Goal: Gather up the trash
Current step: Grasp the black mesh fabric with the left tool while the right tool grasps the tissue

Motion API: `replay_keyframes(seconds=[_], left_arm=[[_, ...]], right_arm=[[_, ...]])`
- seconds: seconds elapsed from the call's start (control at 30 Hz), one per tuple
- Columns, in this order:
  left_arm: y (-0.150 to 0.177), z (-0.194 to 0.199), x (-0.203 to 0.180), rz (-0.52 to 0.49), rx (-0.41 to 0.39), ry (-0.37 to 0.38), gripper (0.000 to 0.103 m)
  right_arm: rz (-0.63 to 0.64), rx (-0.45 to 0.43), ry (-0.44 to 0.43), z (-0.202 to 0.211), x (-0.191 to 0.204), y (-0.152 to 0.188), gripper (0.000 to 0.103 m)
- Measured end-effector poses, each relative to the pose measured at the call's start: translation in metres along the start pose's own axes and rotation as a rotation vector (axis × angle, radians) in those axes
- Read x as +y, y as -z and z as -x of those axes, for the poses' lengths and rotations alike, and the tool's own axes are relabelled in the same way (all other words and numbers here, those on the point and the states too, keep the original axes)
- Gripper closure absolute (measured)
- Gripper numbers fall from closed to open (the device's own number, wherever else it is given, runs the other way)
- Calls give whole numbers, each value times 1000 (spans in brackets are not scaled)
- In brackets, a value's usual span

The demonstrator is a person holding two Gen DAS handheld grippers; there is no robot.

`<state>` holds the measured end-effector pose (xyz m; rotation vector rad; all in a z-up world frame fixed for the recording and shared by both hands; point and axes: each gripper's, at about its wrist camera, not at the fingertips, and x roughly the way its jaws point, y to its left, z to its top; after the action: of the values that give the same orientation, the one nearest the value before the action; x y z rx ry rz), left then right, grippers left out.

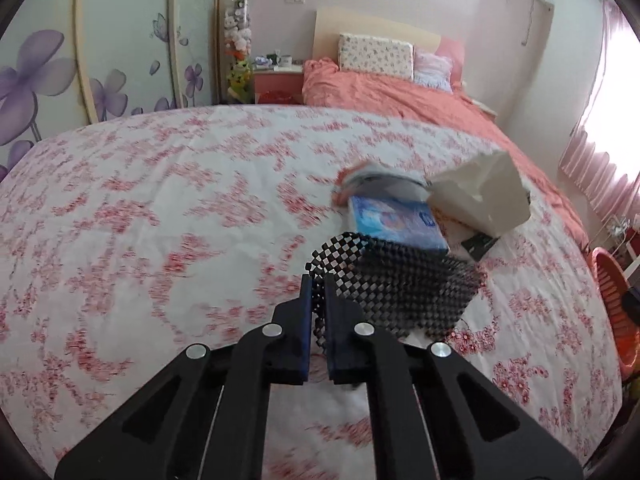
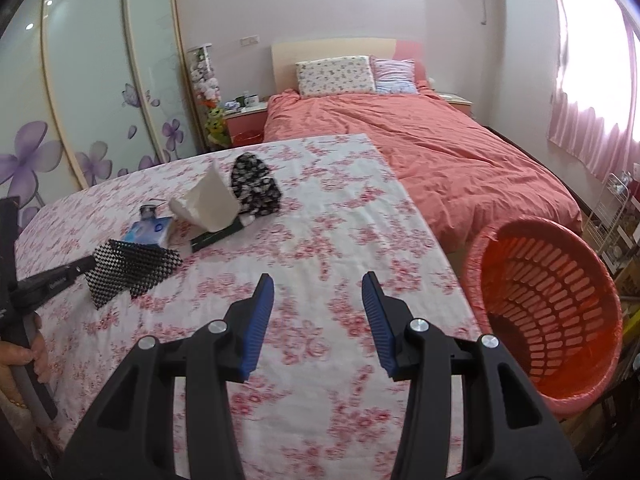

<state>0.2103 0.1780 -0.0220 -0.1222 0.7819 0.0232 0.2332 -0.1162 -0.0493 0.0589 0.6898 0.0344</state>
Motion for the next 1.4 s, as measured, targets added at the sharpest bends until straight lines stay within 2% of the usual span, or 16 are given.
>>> replay_keyframes(seconds=[0.27,0.47,0.7,0.97,1.13,1.2,1.27,1.4], left_arm=[[-15,34,31,36,-94,-37,98],[-31,52,49,72,-146,-62,98],[-46,67,58,87,-199,-75,98],[-49,56,49,59,-183,-61,98],[-47,45,43,54,-159,-40,98],[-47,43,40,53,-153,-31,98],[-46,43,37,49,-150,-25,98],[-44,45,31,43,-149,-16,98]], right_arm=[[39,5,-41,-8,31,-5,57],[21,25,-97,-27,50,-18,58],[33,28,-125,-63,76,-47,69],[29,22,-126,-103,93,-86,71],[51,66,-121,-129,99,-95,70],[62,96,-136,-138,100,-95,77],[68,110,-156,-140,101,-92,97],[69,95,-221,-123,99,-84,101]])
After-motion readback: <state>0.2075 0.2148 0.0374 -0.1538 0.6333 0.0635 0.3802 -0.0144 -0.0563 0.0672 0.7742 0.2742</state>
